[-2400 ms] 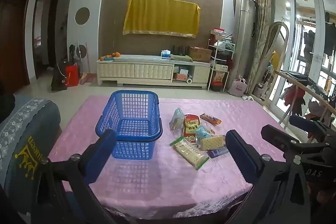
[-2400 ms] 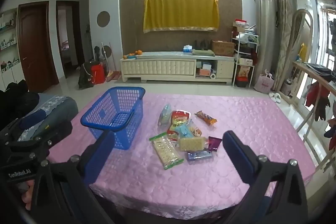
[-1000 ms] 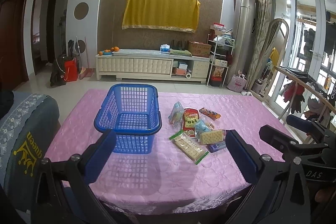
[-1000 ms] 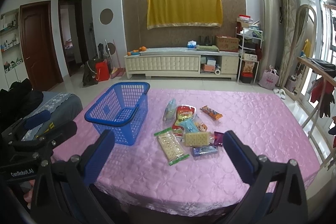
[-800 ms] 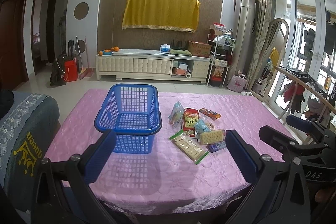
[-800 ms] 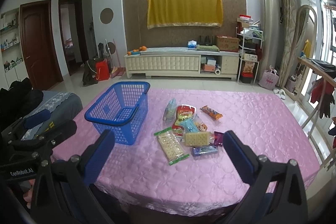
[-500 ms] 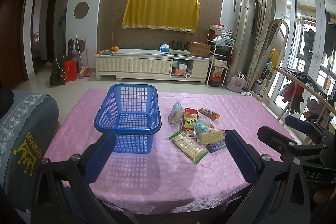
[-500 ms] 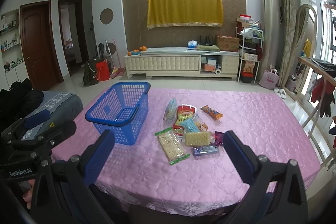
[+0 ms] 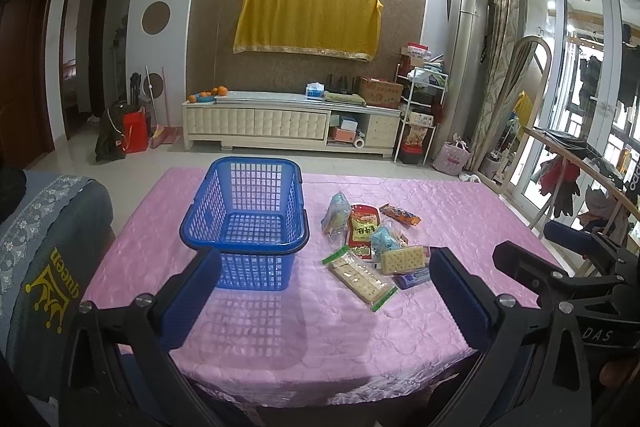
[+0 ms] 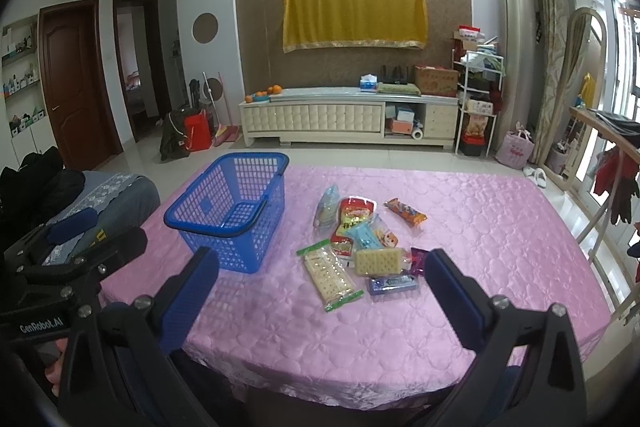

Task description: Organize snacks

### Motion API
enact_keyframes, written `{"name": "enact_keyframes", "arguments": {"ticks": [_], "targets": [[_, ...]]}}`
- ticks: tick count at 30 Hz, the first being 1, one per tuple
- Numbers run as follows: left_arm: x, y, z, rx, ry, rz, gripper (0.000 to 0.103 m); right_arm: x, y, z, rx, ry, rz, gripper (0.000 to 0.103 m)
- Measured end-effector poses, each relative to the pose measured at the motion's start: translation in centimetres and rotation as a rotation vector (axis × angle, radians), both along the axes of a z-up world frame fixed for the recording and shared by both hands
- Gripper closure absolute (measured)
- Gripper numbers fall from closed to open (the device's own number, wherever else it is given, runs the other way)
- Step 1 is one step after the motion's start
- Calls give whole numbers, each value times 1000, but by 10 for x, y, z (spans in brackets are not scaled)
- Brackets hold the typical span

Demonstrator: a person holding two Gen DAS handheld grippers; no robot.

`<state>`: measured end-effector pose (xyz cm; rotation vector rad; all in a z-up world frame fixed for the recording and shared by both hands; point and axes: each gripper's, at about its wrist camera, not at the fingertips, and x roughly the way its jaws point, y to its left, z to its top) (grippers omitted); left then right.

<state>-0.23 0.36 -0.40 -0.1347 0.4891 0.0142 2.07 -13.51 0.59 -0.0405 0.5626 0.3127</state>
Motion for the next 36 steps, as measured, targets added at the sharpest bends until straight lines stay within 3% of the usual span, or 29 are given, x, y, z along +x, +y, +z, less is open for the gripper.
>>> {"name": "enact_keyframes", "arguments": {"ticks": [25,36], "targets": [[4,3,7,-19,21,-1,0,2,1,0,-6,9,16,0],[54,-15,33,25,47,-33,0,39,-18,21,-32,-15,1,0]]}}
